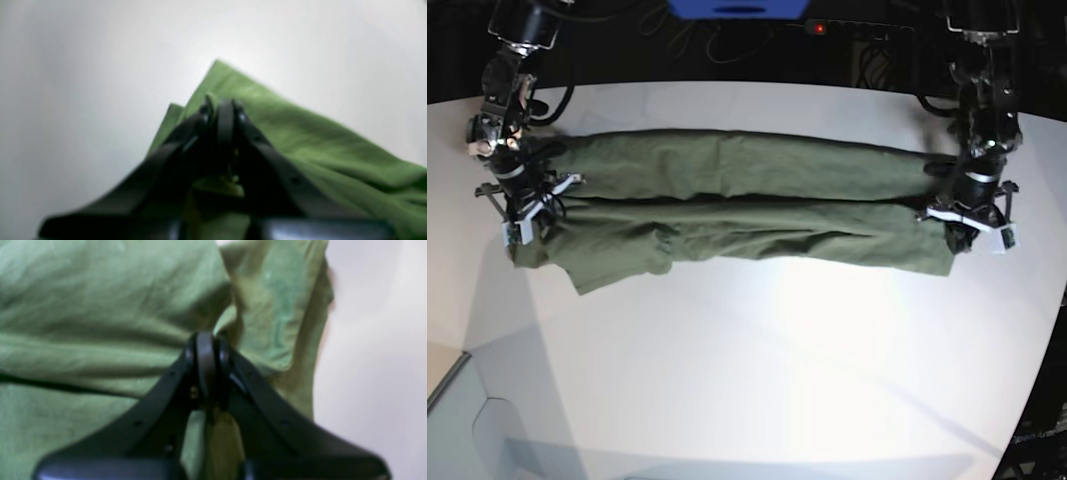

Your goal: Layout the t-shirt on the table in an organized manner, then fold the t-shirt properly

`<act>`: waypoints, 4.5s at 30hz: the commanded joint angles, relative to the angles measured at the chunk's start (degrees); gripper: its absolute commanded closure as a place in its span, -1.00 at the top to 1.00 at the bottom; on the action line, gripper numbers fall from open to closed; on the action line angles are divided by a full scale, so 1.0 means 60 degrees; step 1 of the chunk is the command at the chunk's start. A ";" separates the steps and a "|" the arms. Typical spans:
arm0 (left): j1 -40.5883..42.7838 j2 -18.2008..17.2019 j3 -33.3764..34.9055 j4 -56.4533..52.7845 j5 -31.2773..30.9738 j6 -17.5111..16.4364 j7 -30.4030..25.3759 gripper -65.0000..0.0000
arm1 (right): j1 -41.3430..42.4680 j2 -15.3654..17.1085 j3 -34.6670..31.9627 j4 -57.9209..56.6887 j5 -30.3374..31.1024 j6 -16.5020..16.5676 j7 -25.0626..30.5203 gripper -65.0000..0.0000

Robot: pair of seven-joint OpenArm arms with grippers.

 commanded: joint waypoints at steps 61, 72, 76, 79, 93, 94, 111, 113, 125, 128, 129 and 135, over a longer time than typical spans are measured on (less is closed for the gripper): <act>0.0004 0.0203 -0.0250 -0.1822 0.0075 -0.0016 -0.0118 0.24 | 0.0013 0.0057 0.0023 0.0043 -0.0013 -0.0039 0.0001 -1.00; -0.0172 0.0188 -0.0044 -0.2892 0.0090 -0.0016 -0.0147 -0.47 | 0.0160 0.0057 0.0008 0.0043 -0.0013 -0.0039 0.0001 -1.00; -0.0186 -0.0002 -0.0132 -0.2819 0.0046 -0.0016 -0.0162 -0.99 | 0.0189 0.0057 0.0008 0.0043 -0.0013 -0.0039 0.0001 -1.00; -0.0465 -0.0105 -0.0381 -0.2804 0.0002 -0.0016 -0.0118 -0.97 | 0.0189 0.0042 0.0008 0.0043 -0.0013 -0.0039 0.0001 -1.00; -0.0435 0.0056 -0.1598 0.0844 0.0002 0.0086 0.0527 -0.99 | 0.0057 -0.0529 0.0023 -0.0163 -0.0013 -0.0039 0.0001 -1.00; -0.0465 0.0188 -0.1598 0.1137 0.0002 0.0086 0.0790 -0.99 | 0.0028 -0.0544 0.0023 -0.0163 -0.0013 -0.0039 0.0001 -1.00; -0.0069 0.0906 -0.1583 0.2485 0.0075 0.0028 0.1582 -0.99 | -0.0001 -0.0705 0.0008 -0.0148 -0.0013 -0.0039 0.0016 -1.00; -0.0084 0.0877 -0.1759 0.2295 0.0060 0.0028 0.1596 -0.99 | -0.0031 -0.0705 0.0008 -0.0148 -0.0013 -0.0039 0.0016 -1.00; -0.0113 0.0818 -0.2066 0.1518 0.0090 0.0013 0.1552 -0.99 | -0.0631 -0.0676 0.0067 0.1610 0.0016 -0.0039 -0.0643 0.19; -0.0113 0.0833 -0.2066 0.1430 0.0090 0.0013 0.1552 -0.99 | -0.0880 -0.0705 0.0052 0.2607 0.0031 -0.0039 -0.0702 0.22; -0.0113 0.0848 -0.2066 0.1386 0.0090 0.0013 0.1552 -0.99 | -0.0880 -0.0705 0.0038 0.2782 0.0031 -0.0039 -0.0717 0.22; -0.0069 0.0892 -0.2066 0.1225 0.0090 0.0013 0.1552 -0.99 | -0.0485 -0.0705 0.0038 0.2768 0.0031 -0.0039 -0.0717 0.23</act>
